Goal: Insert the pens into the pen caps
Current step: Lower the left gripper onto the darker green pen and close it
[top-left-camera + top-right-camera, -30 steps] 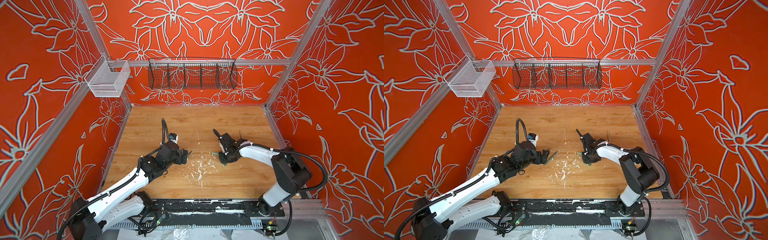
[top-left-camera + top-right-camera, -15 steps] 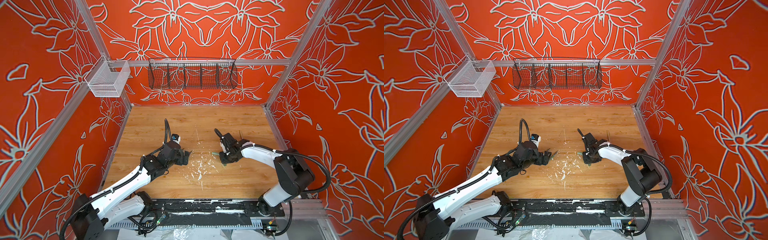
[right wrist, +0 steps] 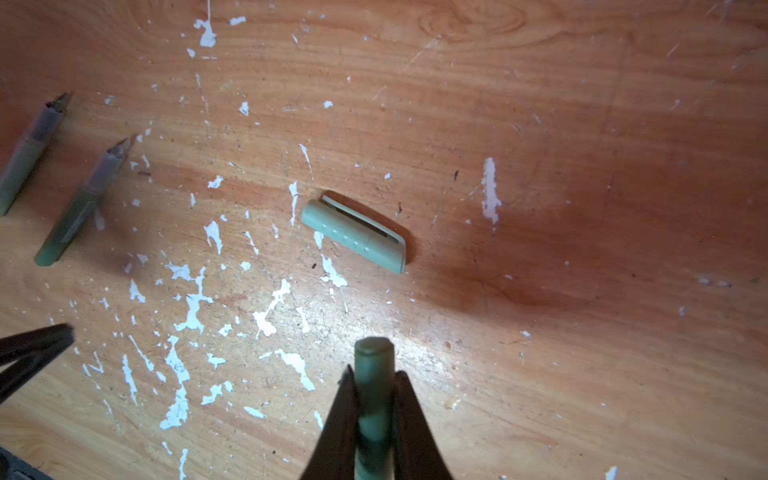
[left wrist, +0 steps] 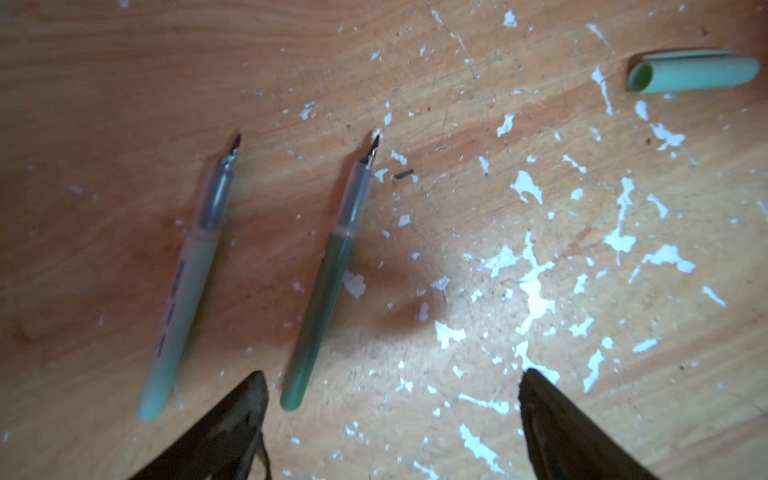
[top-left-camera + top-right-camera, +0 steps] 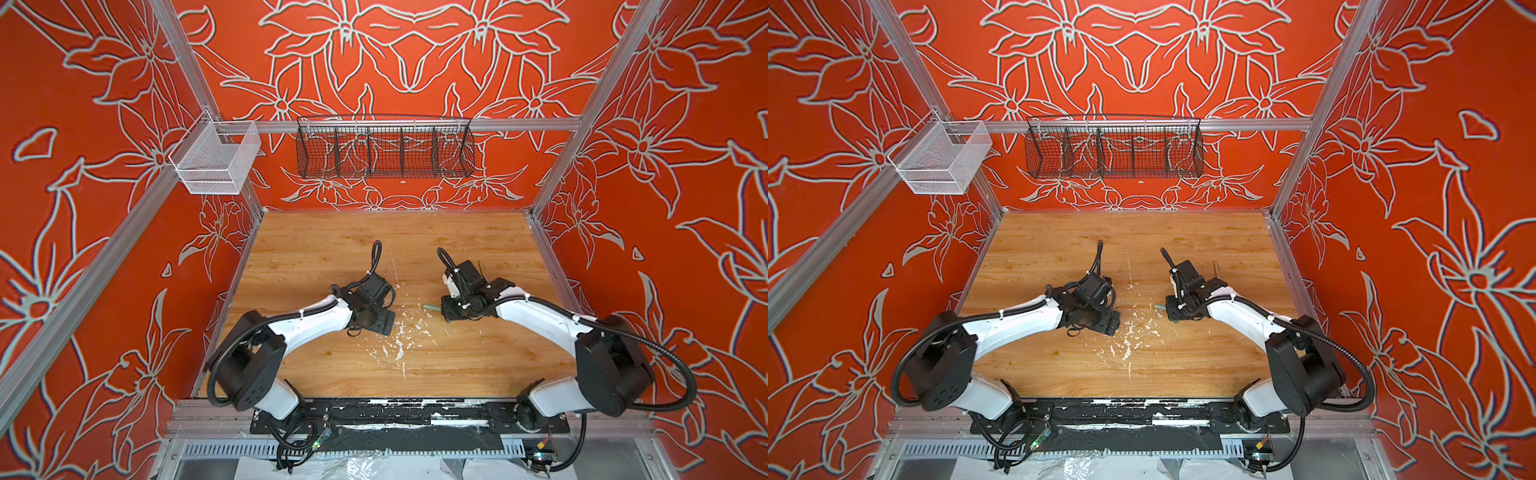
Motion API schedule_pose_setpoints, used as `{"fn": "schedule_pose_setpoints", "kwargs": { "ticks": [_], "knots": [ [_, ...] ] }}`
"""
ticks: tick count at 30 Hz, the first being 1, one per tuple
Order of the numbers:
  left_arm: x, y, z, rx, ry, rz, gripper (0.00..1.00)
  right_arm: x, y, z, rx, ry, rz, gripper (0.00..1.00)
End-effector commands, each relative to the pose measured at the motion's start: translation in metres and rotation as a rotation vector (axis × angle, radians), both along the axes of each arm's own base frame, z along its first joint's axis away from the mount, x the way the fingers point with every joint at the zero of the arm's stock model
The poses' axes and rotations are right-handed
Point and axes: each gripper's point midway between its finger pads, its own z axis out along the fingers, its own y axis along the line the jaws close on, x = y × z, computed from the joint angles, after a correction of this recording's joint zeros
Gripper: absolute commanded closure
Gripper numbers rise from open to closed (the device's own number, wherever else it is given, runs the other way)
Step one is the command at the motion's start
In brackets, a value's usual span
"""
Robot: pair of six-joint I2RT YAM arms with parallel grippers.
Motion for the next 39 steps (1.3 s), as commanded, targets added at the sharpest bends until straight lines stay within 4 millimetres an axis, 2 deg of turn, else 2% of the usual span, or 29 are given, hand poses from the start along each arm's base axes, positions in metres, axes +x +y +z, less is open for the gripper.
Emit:
{"fn": "schedule_pose_setpoints", "kwargs": {
  "ticks": [1, 4, 7, 13, 17, 25, 32, 39],
  "knots": [
    [0.000, -0.001, -0.011, 0.049, 0.061, -0.029, 0.16, -0.008, -0.003, 0.001, 0.023, 0.009, -0.016, 0.88],
    [0.002, 0.001, -0.019, 0.079, 0.083, -0.025, 0.18, -0.011, -0.006, 0.002, 0.025, 0.001, -0.027, 0.88],
    [0.003, 0.012, -0.024, 0.130, 0.078, 0.007, 0.19, -0.013, -0.007, 0.002, 0.031, -0.004, -0.029, 0.88],
    [0.001, 0.020, -0.026, 0.079, 0.091, 0.043, 0.22, -0.013, -0.005, 0.002, 0.045, -0.006, -0.031, 0.88],
    [-0.004, 0.013, -0.026, 0.032, 0.121, 0.011, 0.32, -0.013, -0.003, 0.001, 0.051, -0.001, -0.029, 0.88],
    [-0.023, 0.001, -0.039, -0.019, 0.211, -0.024, 0.53, -0.013, -0.002, 0.001, 0.056, -0.004, -0.027, 0.88],
    [-0.040, -0.004, -0.037, -0.021, 0.229, -0.018, 0.54, -0.011, -0.002, 0.000, 0.057, -0.006, -0.027, 0.88],
    [-0.049, -0.003, -0.049, 0.006, 0.237, -0.024, 0.58, -0.010, -0.002, 0.001, 0.058, -0.015, -0.026, 0.88]
  ]
}}
